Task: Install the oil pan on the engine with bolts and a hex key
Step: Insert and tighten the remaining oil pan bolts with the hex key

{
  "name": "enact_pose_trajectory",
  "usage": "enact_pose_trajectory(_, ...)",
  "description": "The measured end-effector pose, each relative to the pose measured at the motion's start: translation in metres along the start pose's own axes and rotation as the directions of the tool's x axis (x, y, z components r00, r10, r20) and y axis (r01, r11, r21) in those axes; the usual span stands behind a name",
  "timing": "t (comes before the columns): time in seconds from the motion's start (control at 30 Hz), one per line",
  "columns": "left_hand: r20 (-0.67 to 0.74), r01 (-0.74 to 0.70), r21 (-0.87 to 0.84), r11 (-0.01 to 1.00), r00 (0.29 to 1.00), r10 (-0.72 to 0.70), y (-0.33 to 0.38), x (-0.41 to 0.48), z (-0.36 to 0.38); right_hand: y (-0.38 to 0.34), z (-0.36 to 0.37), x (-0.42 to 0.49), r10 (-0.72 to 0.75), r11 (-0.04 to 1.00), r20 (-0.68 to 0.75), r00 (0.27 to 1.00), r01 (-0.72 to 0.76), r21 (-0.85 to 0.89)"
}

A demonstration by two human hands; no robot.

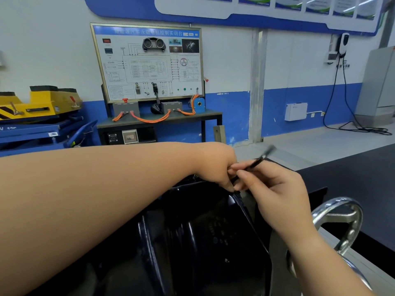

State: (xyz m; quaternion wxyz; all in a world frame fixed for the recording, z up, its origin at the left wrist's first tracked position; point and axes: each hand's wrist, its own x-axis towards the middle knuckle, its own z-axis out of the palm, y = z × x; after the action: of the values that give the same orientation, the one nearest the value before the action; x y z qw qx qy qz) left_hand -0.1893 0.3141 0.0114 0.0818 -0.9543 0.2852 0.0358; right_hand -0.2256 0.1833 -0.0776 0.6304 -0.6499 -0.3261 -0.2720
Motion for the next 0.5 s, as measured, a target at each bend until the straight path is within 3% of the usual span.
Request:
enact_pose_trajectory(0.13,0.002,-0.028,-0.01,1.0,1.0,0.028,0.0006,-0.0029,-0.0012,0.0013,0.0042,0.0029,0.047,0.998,-0.085,0.995,-0.049,-0.026)
enact_pose_trajectory(0.4,-0.031,0.011,-0.03,0.999,0.999,-0.012,-0.0017,0.0007,0.0025,-0.0015,-0.0028,-0.0002,-0.043,0.999,0.051,0.998,0.042,0.008)
enact_pose_trajectory(0.5,0.004,0.005,-0.007,1.0,1.0,-0.005,-0.0008,0.0002,0.0012,0.0,-0.0007,0.0019,0.009,1.0,-0.012,1.0,-0.009,0.002)
